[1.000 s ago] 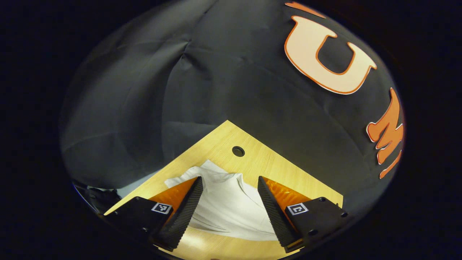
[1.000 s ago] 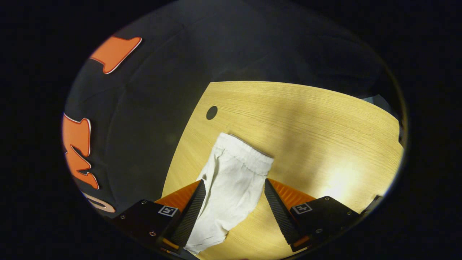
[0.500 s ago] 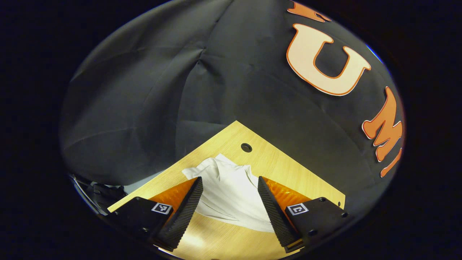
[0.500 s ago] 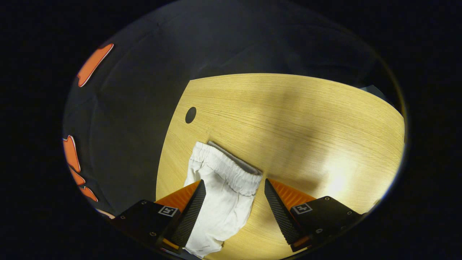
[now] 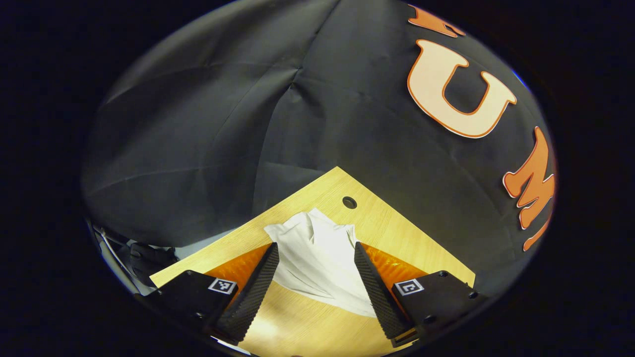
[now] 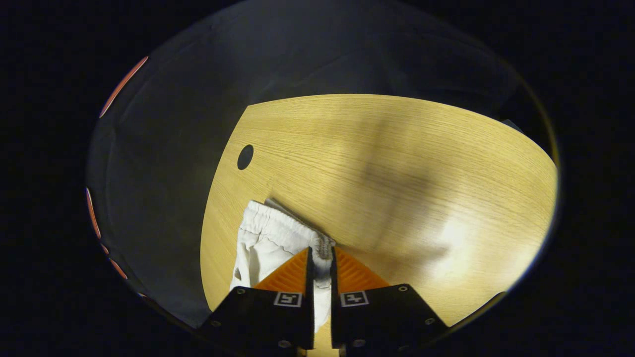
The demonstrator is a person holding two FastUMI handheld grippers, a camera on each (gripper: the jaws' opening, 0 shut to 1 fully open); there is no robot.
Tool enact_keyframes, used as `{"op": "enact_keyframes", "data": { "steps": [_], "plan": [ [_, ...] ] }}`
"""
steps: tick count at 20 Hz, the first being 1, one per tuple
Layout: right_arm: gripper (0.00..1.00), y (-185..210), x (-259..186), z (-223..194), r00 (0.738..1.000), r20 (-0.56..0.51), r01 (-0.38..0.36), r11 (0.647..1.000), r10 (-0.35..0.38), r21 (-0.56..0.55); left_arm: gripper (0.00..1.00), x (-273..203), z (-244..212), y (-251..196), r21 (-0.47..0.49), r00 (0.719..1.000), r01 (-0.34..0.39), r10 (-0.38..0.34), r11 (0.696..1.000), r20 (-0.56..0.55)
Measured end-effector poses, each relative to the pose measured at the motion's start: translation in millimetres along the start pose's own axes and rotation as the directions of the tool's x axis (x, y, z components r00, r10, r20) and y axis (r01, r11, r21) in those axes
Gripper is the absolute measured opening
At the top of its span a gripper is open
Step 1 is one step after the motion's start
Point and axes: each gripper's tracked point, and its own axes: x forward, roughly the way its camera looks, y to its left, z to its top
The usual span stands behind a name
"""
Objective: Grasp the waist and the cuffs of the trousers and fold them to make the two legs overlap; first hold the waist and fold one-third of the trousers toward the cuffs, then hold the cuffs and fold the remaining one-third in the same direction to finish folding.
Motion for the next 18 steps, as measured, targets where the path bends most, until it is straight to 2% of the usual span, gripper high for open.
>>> {"op": "enact_keyframes", "data": {
  "steps": [2, 8, 13, 15, 18],
  "plan": [
    [0.05, 6, -8, -1, 1.000, 0.026, -0.012, 0.999, 0.013, -0.043, 1.00, -1, 0, -3, -0.002, 1.000, 0.005, -0.005, 1.000, -0.002],
    [0.03, 64, -62, -2, 0.978, 0.126, -0.148, 0.979, 0.166, -0.139, 1.00, 1, 3, -5, 0.032, 0.998, 0.057, -0.057, 0.998, -0.011],
    [0.03, 136, -94, -33, 0.955, 0.148, -0.208, 0.935, 0.257, -0.286, 0.99, 0, 9, -5, 0.060, 0.994, 0.103, -0.101, 0.993, -0.036],
    [0.02, 153, -110, -43, 0.942, 0.139, -0.248, 0.912, 0.305, -0.326, 0.99, -1, 10, -5, 0.065, 0.993, 0.113, -0.110, 0.991, -0.045],
    [0.03, 169, -157, -32, 0.926, 0.121, -0.291, 0.878, 0.359, -0.379, 0.99, -2, 8, -4, 0.078, 0.992, 0.122, -0.119, 0.989, -0.049]
  ]
}}
